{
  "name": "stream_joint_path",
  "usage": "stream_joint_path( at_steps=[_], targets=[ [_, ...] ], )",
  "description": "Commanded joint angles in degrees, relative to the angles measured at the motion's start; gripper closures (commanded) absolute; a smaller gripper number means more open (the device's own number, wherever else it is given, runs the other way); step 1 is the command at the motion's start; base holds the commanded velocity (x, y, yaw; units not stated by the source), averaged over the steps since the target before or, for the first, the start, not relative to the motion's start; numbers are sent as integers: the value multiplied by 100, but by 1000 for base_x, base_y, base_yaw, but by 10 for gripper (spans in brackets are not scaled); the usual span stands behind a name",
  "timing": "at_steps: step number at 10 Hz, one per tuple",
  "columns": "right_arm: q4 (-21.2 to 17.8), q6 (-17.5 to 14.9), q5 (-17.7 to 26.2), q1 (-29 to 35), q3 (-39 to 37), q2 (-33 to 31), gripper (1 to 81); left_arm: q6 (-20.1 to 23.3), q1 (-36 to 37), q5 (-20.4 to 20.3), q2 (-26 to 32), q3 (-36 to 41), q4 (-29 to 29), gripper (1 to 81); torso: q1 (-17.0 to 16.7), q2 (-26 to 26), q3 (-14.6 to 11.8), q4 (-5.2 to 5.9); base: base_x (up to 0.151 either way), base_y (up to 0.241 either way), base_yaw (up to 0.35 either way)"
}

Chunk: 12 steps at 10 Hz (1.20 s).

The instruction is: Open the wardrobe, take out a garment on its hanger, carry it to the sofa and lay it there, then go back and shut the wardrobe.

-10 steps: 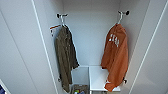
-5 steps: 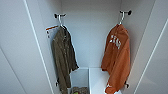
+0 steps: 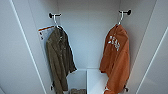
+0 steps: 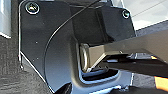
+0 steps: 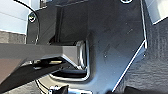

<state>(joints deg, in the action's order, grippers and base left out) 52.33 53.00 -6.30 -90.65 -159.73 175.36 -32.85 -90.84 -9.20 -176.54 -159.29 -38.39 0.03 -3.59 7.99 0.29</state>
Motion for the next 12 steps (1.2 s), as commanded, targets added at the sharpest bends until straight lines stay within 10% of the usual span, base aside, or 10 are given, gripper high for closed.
stream_joint_path(
  at_steps=[1, 12],
  targets=[
    [58, -1, 226, 183, -4, 10, 10, 25, 150, 235, -22, 21, -72, 10, 0, 0, 0, 0, 89, 0, 0],
    [66, -9, 226, 130, 22, 10, 10, 33, 150, 235, -22, 21, -72, 10, -3, 0, 0, 0, 75, 0, 0]
  ],
)
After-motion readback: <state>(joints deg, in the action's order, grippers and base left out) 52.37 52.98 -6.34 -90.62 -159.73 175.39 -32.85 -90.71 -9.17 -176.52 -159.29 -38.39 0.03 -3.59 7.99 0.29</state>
